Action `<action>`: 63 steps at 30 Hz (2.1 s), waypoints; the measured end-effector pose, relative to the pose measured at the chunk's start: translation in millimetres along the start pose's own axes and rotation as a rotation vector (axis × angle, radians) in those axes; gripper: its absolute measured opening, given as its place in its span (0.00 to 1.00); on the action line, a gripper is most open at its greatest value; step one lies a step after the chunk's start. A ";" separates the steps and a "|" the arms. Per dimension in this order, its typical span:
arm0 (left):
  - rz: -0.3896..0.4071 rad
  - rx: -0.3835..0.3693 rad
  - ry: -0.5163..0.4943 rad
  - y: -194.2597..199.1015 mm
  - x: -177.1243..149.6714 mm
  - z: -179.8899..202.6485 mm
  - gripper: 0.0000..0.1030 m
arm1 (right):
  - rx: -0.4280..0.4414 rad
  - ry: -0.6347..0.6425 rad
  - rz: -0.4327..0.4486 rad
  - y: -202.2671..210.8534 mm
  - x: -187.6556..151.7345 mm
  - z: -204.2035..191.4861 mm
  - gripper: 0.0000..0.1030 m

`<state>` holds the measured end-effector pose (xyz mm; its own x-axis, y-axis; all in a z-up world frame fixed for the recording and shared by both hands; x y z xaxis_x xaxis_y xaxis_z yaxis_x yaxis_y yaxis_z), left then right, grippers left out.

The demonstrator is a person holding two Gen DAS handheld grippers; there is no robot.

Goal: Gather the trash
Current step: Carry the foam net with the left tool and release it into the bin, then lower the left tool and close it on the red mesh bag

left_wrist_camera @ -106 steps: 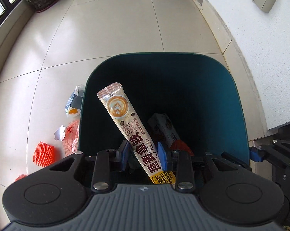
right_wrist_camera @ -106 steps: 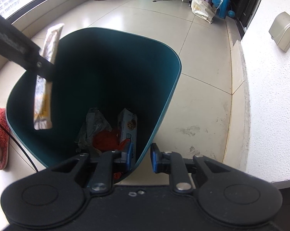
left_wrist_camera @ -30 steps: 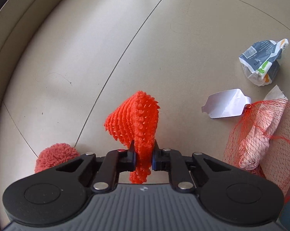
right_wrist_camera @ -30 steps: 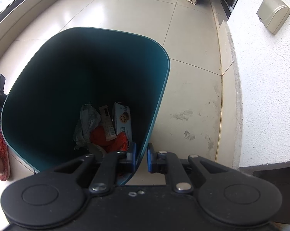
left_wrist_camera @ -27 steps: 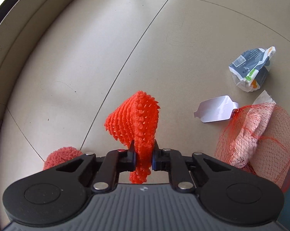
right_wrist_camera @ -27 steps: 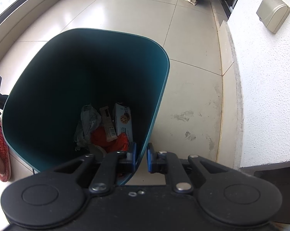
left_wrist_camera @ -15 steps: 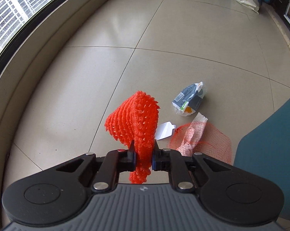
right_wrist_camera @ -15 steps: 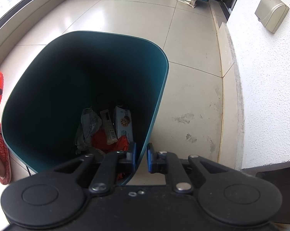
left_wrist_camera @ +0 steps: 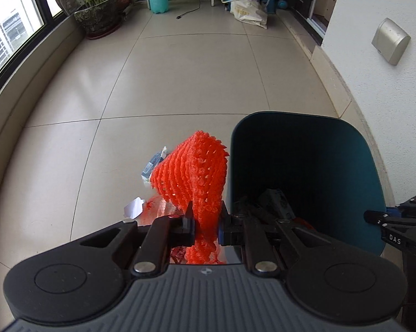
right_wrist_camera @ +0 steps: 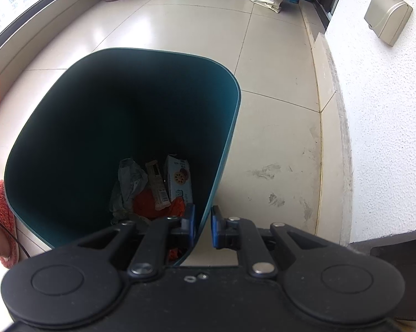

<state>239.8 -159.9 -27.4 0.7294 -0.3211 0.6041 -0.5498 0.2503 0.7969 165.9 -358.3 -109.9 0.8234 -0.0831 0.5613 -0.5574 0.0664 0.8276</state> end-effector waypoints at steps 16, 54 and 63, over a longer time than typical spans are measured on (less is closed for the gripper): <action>-0.158 -0.104 -0.067 -72.1 -23.0 91.7 0.15 | 0.028 0.015 0.015 5.0 -4.2 4.0 0.12; -0.332 0.030 0.446 -152.3 -107.2 -113.5 0.76 | -0.041 0.013 0.046 5.0 -4.8 16.4 0.04; -0.390 0.093 0.484 -234.4 -95.1 -97.7 0.76 | -0.003 -0.003 0.044 5.3 -8.3 23.8 0.05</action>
<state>339.0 -98.8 -272.2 0.9731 0.0822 0.2151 -0.2234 0.1110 0.9684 153.6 -380.9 -110.0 0.7976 -0.0829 0.5974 -0.5930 0.0732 0.8019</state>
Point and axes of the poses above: each gripper's, at about its wrist camera, not at the fingertips, and y roughly against the way its jaws point, z to its right, x to its top, the point moved 1 cm from there along -y, roughly the way its jaws point, and after that the axes turned 8 degrees about z, right-handed, at the moved point
